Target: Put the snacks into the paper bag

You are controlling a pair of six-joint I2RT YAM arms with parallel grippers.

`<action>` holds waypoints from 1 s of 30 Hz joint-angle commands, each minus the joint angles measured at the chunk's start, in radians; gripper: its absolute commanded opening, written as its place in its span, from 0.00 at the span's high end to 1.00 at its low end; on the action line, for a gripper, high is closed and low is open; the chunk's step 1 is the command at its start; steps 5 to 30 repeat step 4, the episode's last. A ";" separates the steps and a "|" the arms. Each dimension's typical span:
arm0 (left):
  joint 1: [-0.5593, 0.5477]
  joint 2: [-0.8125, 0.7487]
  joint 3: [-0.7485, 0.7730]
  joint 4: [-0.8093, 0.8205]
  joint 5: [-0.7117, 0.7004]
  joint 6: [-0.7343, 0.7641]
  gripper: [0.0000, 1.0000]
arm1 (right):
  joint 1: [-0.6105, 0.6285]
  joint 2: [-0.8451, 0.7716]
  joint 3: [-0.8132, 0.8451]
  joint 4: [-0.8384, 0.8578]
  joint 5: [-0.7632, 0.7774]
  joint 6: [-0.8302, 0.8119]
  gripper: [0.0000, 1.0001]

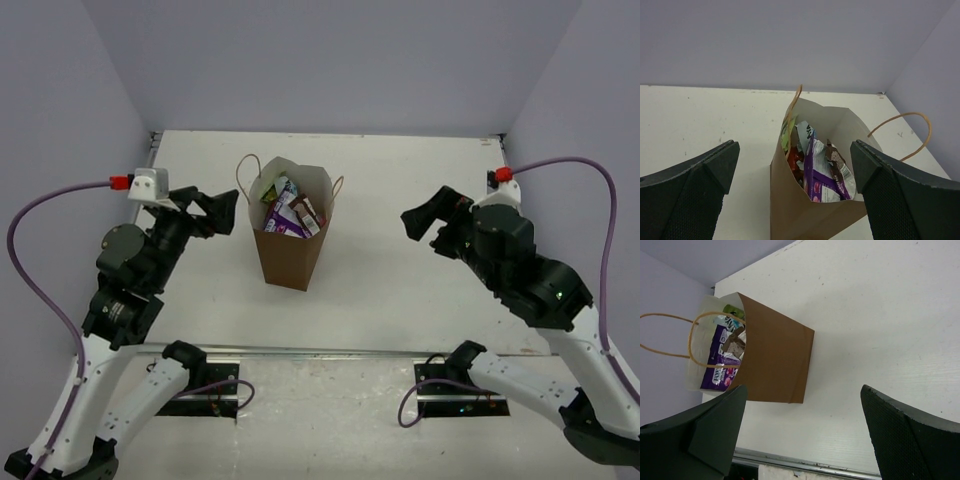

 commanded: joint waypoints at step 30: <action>-0.004 -0.023 0.005 -0.021 -0.040 -0.013 0.00 | -0.004 0.007 0.008 -0.014 0.041 -0.026 0.01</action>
